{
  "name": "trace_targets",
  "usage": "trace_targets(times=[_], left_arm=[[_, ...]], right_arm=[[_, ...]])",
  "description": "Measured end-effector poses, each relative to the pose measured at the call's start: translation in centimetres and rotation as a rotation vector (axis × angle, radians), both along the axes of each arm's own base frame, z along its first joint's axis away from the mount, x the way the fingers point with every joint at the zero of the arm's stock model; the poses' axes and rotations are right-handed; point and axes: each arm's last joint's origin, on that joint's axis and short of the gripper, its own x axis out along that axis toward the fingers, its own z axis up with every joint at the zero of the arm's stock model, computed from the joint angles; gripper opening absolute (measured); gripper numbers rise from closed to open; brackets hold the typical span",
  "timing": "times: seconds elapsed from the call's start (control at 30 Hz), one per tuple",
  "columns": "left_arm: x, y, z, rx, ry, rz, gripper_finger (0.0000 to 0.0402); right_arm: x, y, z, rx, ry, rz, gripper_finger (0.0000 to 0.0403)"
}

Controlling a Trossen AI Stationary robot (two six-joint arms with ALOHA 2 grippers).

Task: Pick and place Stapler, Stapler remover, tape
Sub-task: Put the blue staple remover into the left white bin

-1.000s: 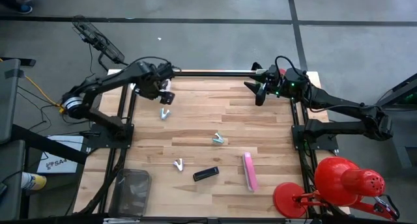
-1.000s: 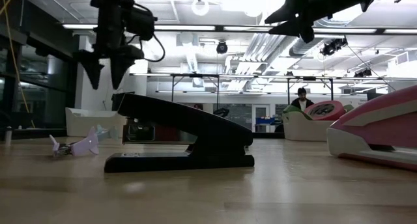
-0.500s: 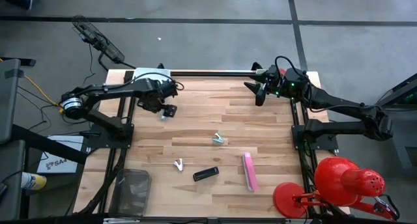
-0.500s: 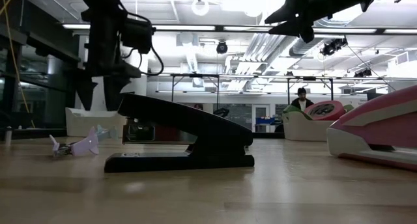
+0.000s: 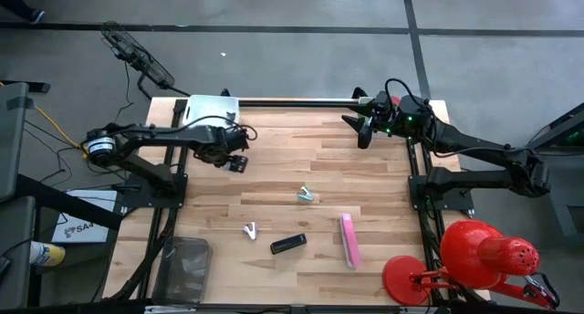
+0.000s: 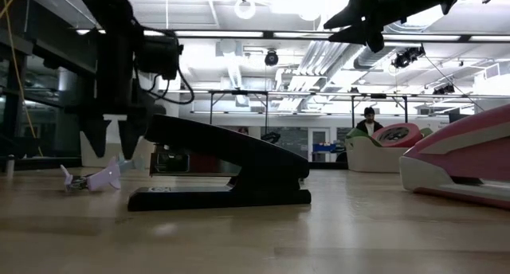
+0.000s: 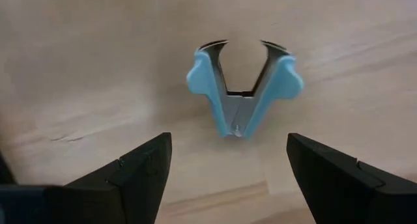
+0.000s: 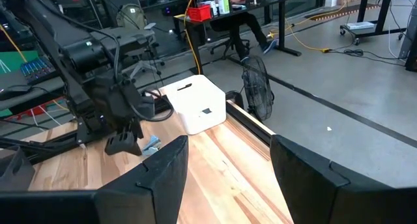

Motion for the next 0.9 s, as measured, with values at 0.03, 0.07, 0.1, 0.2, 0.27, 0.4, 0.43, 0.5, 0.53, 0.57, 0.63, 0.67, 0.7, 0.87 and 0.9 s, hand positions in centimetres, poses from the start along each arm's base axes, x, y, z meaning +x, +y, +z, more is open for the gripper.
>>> trace_targets(times=[0.03,0.07,0.1,0.2,0.27,0.4,0.43,0.5,0.53,0.57,0.63,0.67,0.7,0.87,0.9], left_arm=[[0.0,0.0,-0.2,0.006,-0.011,0.000,0.0299],[0.1,0.1,-0.4,0.014,-0.026,-0.001,0.0299],[0.1,0.1,-0.6,0.024,-0.039,-0.003,0.0299],[0.2,0.1,-1.3,0.054,-0.073,-0.020,0.0299],[0.2,0.2,-1.6,0.065,-0.091,-0.023,0.0299],[-0.1,0.1,-2.2,0.073,-0.080,-0.016,0.0298],[-0.2,0.1,-2.3,0.083,-0.078,-0.013,0.0298],[-0.3,0.1,-2.5,0.104,-0.077,-0.013,0.0298],[-0.2,0.2,-2.6,0.127,-0.078,-0.017,0.0298],[-0.2,0.3,-2.6,0.144,-0.082,-0.021,0.0298],[-0.1,0.4,-2.5,0.182,-0.077,-0.042,0.0298],[0.0,0.5,-2.5,0.199,-0.079,-0.054,0.0298],[0.1,0.5,-2.5,0.214,-0.079,-0.067,0.0298],[0.2,0.6,-2.4,0.227,-0.078,-0.094,0.0298],[0.2,0.6,-2.4,0.227,-0.078,-0.094,0.0298]], right_arm=[[0.0,0.0,0.0,0.000,0.000,0.000,0.0209],[0.0,0.0,0.0,0.000,0.000,0.000,0.0209],[0.0,0.0,0.0,0.000,0.000,0.000,0.0209],[0.0,0.0,0.0,0.000,0.000,0.000,0.0209],[0.0,0.0,0.0,0.000,0.000,0.000,0.0209],[0.0,0.0,0.0,0.000,0.001,0.000,0.0209],[0.0,0.0,0.0,0.000,0.001,0.000,0.0209],[0.0,0.0,0.0,0.000,0.001,-0.001,0.0209],[0.0,0.0,0.0,-0.001,0.002,-0.001,0.0209],[0.0,0.0,0.0,-0.002,0.002,-0.001,0.0209],[0.0,0.0,0.0,-0.002,0.002,-0.002,0.0209],[0.0,0.0,0.0,-0.002,0.003,-0.002,0.0209],[0.0,0.0,0.0,-0.002,0.002,-0.001,0.0209],[0.0,0.0,0.0,0.000,0.002,-0.002,0.0209],[0.0,0.0,0.0,0.000,0.002,-0.002,0.0209]])
